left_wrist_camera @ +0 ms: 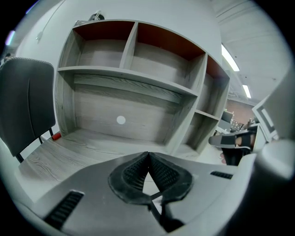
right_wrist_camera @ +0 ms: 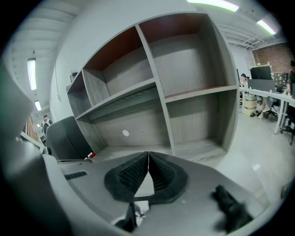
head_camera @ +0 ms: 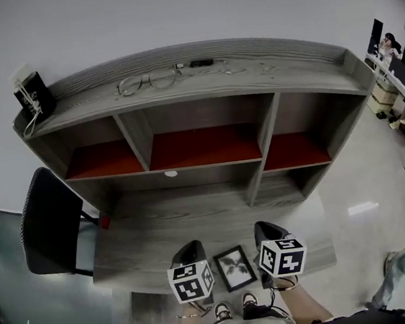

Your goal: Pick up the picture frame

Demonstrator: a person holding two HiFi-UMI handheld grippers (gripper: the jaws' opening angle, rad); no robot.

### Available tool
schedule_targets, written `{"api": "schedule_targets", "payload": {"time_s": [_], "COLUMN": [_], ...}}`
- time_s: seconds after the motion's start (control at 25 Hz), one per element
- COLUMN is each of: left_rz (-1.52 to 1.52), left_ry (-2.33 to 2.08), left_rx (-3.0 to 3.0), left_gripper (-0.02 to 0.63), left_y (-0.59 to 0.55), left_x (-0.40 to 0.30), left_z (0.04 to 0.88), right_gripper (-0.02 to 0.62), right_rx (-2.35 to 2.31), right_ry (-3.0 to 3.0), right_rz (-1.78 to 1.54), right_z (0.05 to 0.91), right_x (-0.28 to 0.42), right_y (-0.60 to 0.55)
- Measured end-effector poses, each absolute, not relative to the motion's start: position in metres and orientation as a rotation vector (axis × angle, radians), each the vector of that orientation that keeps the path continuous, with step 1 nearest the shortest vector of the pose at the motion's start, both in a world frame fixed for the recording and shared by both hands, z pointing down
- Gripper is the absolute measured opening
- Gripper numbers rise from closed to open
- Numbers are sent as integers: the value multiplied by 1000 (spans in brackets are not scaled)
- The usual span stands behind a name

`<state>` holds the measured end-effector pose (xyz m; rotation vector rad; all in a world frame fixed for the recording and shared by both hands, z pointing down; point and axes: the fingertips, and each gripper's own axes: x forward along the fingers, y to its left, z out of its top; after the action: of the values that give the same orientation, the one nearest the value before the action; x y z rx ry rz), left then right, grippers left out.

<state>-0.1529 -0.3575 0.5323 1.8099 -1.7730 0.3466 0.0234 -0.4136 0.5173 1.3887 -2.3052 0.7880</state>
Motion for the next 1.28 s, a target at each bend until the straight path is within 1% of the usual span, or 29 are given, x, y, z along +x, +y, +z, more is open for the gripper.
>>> {"api": "schedule_targets", "payload": {"time_s": [0.4,0.96,1.28], "left_rz": [400,459,463], "left_ry": [-1714,-1651,-1625], "left_rx": [1695,1544,1505], "left_gripper": [12,12,14], "left_y": [-331,-270,-250], "left_x": [-146,-149,-144], "left_z": [584,667,688], "right_gripper": [32,32,32], "right_rx": [1290,1109,1075], "right_ry": [-2202,-2080,-2058], "right_rz": [868,933,954], "right_z": [572,663,682], "right_x": [27,15,12], "right_y": [-391,-334,-313]}}
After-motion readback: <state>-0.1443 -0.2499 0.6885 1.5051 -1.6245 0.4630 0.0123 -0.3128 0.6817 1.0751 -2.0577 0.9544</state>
